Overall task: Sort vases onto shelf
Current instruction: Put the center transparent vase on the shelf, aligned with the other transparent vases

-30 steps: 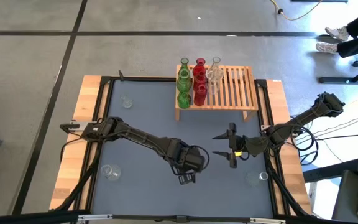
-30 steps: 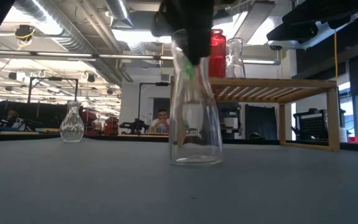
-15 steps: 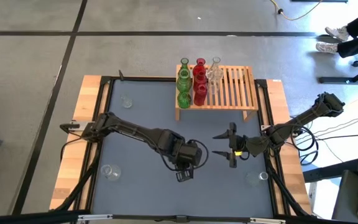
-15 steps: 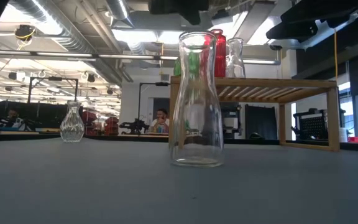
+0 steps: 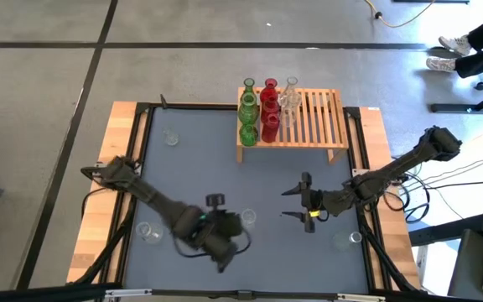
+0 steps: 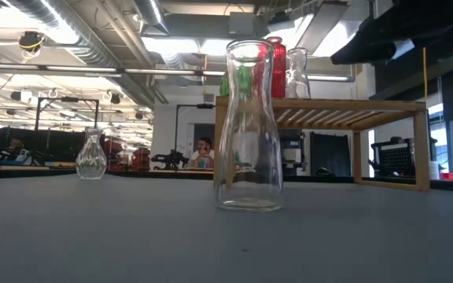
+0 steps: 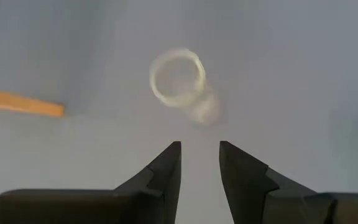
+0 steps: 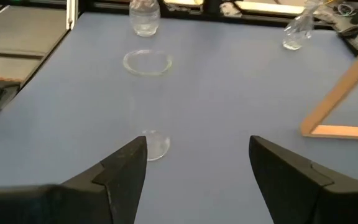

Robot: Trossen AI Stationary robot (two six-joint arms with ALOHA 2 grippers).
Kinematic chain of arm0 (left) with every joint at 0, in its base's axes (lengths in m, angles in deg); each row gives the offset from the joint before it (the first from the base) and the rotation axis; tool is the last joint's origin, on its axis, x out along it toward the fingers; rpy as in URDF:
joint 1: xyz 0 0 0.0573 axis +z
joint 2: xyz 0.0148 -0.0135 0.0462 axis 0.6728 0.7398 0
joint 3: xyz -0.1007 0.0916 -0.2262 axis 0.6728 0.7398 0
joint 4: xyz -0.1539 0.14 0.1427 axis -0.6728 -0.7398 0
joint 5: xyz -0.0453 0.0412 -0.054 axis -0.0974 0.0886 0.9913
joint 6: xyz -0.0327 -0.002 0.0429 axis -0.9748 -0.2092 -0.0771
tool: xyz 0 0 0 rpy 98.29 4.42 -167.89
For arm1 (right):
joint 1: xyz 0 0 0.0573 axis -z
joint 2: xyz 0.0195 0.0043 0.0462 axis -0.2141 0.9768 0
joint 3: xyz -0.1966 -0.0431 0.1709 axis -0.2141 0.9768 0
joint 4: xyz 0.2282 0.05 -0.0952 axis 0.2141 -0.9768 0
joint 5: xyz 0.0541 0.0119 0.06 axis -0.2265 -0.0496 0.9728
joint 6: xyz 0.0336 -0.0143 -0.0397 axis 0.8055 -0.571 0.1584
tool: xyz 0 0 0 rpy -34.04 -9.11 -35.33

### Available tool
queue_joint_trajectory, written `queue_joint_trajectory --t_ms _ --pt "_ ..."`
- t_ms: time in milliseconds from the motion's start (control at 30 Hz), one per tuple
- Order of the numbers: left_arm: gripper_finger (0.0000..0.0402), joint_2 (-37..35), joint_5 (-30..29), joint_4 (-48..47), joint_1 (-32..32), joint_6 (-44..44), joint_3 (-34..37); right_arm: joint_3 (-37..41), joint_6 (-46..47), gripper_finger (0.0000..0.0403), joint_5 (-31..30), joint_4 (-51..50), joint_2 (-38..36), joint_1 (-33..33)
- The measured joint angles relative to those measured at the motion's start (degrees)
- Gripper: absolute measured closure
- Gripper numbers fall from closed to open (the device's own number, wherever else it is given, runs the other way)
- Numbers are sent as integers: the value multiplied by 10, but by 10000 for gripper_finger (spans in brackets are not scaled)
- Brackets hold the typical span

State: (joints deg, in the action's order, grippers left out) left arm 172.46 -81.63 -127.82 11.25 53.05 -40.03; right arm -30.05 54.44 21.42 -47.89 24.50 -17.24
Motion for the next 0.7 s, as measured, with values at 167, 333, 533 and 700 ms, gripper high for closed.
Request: queue_joint_trajectory --t_ms 167,333,533,700 --pt "299 -115 -60 155 -41 -71 222 0 -16 136 28 76 48 0" --pt "299 -196 -138 381 -64 -101 429 0 -18 136 58 150 89 -1" --pt "299 -192 -150 658 -33 -36 568 0 -20 136 64 268 183 0" --pt "299 -190 -146 816 -15 14 642 0 -20 136 30 357 254 0"
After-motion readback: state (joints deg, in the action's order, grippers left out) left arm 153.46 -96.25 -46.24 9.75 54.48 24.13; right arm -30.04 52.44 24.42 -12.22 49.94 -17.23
